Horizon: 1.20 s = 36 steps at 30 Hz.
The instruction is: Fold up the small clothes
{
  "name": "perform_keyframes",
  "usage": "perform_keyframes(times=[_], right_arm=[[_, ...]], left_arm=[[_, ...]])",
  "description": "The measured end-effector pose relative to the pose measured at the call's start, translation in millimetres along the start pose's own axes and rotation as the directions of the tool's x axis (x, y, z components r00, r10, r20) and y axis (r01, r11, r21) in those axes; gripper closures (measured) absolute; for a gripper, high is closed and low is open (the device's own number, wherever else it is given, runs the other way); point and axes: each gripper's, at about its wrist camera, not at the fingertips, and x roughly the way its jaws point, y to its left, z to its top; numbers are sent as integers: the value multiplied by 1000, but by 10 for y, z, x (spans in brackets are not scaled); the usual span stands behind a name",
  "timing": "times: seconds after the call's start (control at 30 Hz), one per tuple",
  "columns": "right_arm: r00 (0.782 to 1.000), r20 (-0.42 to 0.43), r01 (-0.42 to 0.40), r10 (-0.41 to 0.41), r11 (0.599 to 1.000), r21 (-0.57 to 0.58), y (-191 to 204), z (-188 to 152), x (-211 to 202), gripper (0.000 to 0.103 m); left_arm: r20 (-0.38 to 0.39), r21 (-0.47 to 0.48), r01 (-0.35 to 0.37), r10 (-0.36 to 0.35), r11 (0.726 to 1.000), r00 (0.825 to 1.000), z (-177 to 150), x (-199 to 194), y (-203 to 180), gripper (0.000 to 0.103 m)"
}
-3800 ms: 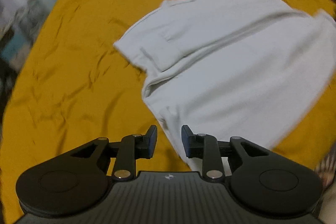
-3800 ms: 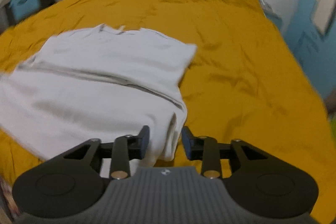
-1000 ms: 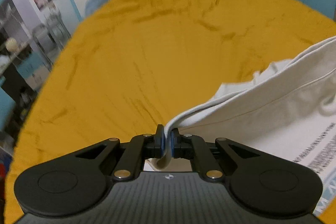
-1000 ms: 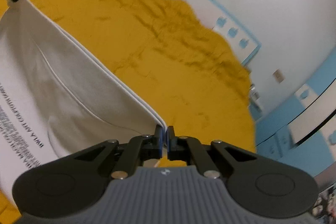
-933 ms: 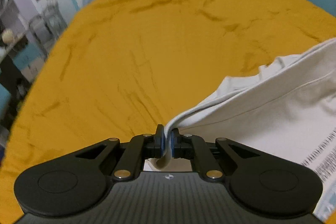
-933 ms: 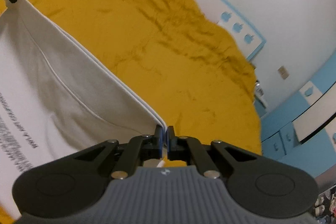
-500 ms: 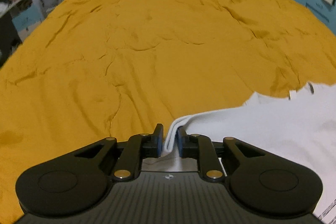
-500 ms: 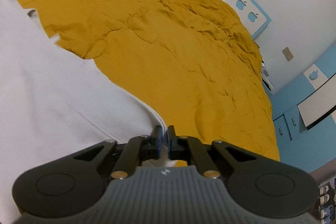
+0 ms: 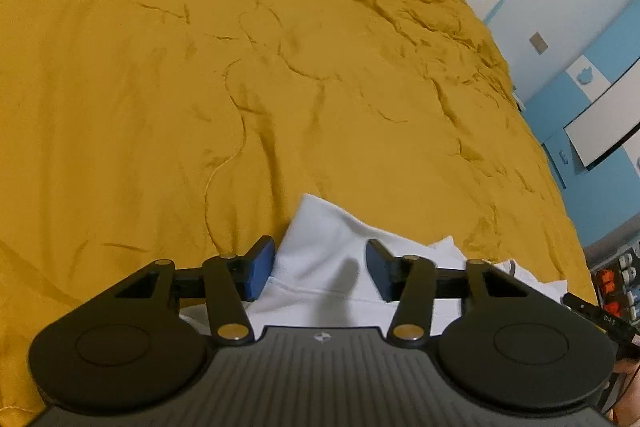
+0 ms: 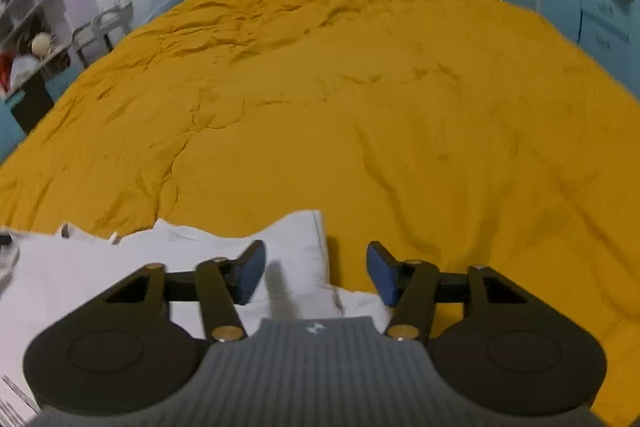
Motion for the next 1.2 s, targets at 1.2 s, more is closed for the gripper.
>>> perform_keyframes(times=[1.2], right_arm=[[998, -37, 43, -51, 981, -189, 494, -148, -1066, 91]], left_arm=[[171, 380, -335, 290, 862, 941, -480, -924, -957, 91]])
